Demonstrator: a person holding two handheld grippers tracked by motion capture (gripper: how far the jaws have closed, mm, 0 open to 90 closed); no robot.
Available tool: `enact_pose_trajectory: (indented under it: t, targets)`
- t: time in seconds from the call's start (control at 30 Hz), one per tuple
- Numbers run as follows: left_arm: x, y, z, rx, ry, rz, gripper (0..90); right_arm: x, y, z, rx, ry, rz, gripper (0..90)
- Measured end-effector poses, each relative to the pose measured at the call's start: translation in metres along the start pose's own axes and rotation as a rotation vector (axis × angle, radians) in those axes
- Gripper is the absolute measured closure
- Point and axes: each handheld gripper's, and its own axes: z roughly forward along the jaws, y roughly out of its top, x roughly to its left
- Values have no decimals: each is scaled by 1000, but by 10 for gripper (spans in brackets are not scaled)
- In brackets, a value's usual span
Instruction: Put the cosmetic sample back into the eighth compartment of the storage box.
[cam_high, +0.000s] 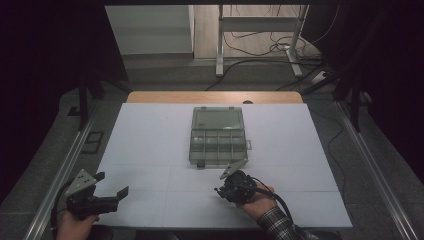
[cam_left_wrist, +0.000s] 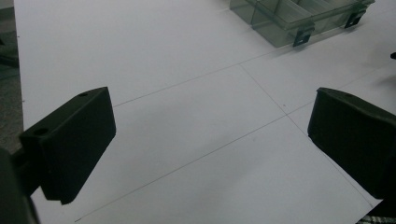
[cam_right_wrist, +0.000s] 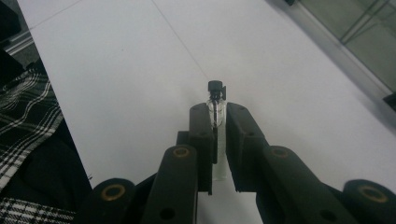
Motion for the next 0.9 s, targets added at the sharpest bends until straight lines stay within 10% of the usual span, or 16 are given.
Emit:
enact_pose_trajectory:
  t: [0.9]
  targets:
    - [0,0,0,4,0,0,18,-32,4,-15,-65,-71,55,809]
